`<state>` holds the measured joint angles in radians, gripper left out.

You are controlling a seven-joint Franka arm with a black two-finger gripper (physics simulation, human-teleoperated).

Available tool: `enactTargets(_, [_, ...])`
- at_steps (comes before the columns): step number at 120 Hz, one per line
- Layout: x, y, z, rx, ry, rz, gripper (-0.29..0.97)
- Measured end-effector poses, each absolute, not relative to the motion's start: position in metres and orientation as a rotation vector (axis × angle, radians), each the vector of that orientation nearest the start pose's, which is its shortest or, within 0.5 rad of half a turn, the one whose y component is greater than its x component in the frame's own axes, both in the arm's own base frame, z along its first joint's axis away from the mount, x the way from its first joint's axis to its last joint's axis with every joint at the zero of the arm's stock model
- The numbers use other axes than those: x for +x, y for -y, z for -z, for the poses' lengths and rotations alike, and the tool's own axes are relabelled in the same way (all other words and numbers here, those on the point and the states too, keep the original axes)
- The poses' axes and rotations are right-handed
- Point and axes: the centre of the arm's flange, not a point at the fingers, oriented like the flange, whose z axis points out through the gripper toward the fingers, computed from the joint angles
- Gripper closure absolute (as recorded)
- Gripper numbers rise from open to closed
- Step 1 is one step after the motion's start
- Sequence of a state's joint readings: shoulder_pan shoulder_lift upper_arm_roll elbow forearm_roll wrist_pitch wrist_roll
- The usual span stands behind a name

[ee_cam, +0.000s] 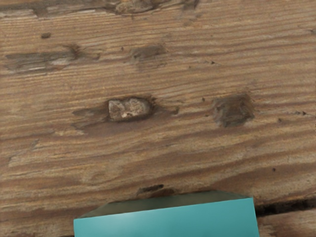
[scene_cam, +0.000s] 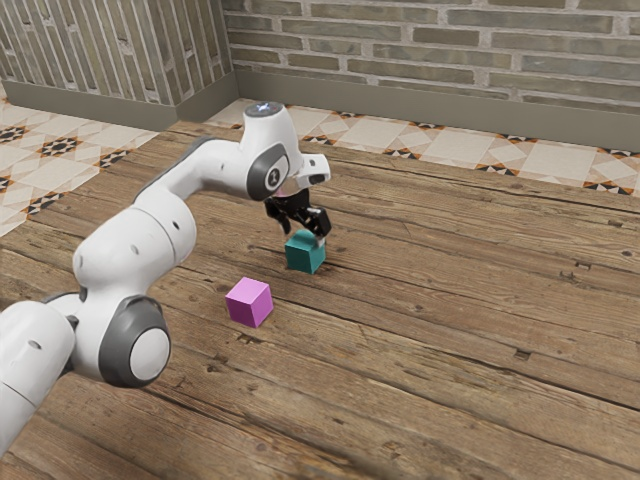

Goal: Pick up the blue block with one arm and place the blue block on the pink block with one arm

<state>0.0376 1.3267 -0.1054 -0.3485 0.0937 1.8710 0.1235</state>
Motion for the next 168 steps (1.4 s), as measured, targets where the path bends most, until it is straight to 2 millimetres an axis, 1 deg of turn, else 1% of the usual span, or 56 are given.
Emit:
enactTargets(26, [0.825,-0.012,-0.27,-3.117,-0.19,0.317,0.0])
enactTargets(43, [0.825,-0.013,-0.265,-3.118,-0.19,0.311,0.0])
enactTargets(82, [0.822,-0.013,-0.262,-3.127,-0.179,0.247,0.0])
enactTargets(108, [0.824,-0.013,-0.265,-3.123,-0.173,0.287,0.0])
enactTargets(134, [0.826,-0.012,-0.256,-3.123,-0.172,0.313,0.0])
enactTargets(168, [0.825,-0.013,-0.259,-3.123,-0.17,0.308,0.0])
